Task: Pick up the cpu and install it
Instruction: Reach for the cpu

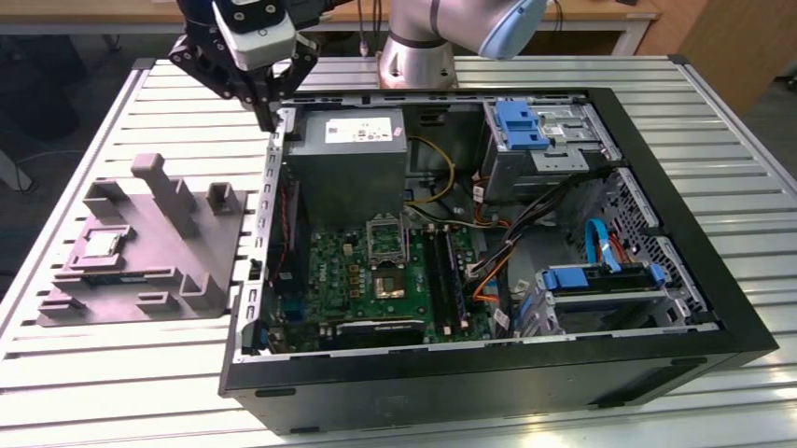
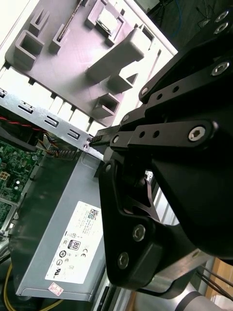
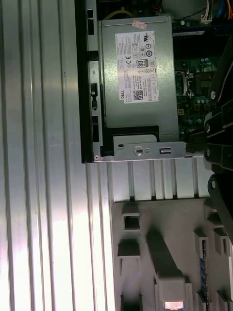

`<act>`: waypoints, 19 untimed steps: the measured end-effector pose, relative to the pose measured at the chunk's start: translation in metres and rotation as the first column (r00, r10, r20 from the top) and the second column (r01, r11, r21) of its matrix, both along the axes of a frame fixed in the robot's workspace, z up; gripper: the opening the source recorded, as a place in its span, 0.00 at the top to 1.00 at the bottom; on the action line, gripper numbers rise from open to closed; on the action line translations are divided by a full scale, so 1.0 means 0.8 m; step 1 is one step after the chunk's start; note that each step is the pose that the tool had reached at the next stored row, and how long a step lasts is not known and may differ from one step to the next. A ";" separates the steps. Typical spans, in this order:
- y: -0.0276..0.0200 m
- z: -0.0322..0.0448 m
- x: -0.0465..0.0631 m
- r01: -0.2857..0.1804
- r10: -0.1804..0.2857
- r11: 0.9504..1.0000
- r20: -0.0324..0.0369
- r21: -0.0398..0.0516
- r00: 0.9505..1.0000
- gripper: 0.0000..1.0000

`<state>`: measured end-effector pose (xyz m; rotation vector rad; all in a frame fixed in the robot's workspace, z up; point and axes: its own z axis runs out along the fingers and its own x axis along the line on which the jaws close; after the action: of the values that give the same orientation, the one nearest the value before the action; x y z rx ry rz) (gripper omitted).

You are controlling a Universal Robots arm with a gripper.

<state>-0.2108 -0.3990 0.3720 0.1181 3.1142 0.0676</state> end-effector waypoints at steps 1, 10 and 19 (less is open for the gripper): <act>0.0000 -0.0001 0.000 0.000 0.000 1.000 0.000 0.000 1.000 0.89; 0.0000 -0.0010 -0.003 0.000 0.000 1.000 0.000 0.000 1.000 0.89; 0.0000 -0.0019 -0.006 0.000 0.000 1.000 0.000 0.000 1.000 0.89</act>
<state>-0.2152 -0.3990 0.3705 0.1181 3.1143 0.0674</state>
